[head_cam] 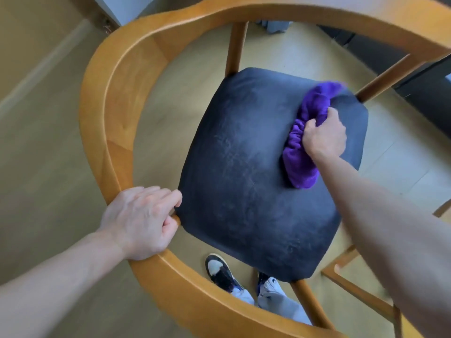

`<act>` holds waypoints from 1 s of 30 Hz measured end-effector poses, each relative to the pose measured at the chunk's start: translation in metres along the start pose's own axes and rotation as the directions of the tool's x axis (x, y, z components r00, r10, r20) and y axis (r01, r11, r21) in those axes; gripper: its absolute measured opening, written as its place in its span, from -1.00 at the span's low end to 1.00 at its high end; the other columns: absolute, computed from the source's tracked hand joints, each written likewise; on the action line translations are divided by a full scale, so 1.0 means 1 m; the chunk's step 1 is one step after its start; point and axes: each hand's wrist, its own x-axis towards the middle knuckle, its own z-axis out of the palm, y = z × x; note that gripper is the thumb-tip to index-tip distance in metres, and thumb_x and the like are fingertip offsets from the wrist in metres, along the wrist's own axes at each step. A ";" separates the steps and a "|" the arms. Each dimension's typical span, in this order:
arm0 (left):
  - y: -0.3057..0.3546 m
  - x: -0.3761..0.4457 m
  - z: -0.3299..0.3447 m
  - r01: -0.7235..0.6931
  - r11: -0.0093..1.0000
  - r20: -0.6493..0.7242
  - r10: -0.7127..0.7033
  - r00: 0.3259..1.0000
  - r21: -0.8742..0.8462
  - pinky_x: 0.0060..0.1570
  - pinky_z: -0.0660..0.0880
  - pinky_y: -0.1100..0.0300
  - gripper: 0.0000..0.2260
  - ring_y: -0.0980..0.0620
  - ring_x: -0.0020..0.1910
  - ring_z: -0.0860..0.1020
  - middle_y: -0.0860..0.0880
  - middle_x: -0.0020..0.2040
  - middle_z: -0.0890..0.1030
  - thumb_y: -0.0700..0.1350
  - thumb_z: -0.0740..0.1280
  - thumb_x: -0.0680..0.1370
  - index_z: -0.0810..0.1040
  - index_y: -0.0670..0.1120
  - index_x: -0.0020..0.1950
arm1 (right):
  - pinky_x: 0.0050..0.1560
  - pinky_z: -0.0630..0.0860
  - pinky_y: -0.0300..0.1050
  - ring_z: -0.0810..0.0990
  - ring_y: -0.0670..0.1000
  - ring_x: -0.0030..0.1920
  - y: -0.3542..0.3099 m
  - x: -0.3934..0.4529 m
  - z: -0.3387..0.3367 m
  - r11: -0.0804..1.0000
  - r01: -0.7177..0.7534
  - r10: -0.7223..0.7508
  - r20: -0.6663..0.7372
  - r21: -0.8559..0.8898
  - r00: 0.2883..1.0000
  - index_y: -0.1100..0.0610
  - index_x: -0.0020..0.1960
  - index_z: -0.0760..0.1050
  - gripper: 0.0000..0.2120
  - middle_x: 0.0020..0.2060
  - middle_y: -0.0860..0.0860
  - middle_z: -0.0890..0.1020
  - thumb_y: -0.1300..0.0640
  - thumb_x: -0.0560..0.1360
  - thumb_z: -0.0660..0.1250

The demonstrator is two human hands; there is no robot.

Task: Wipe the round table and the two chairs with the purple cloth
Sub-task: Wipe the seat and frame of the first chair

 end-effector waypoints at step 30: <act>0.030 0.263 0.068 -0.005 0.974 0.288 -0.063 0.956 0.227 -0.08 0.67 0.03 0.53 -0.38 0.53 -0.13 -0.18 0.53 -0.45 0.18 0.67 0.11 -0.70 0.13 0.38 | -0.20 0.34 -0.06 0.64 0.21 0.03 -0.128 0.081 0.028 0.817 0.568 -0.502 0.362 -0.097 0.785 -0.05 0.20 0.49 -0.74 -0.06 0.00 0.59 0.06 0.52 0.29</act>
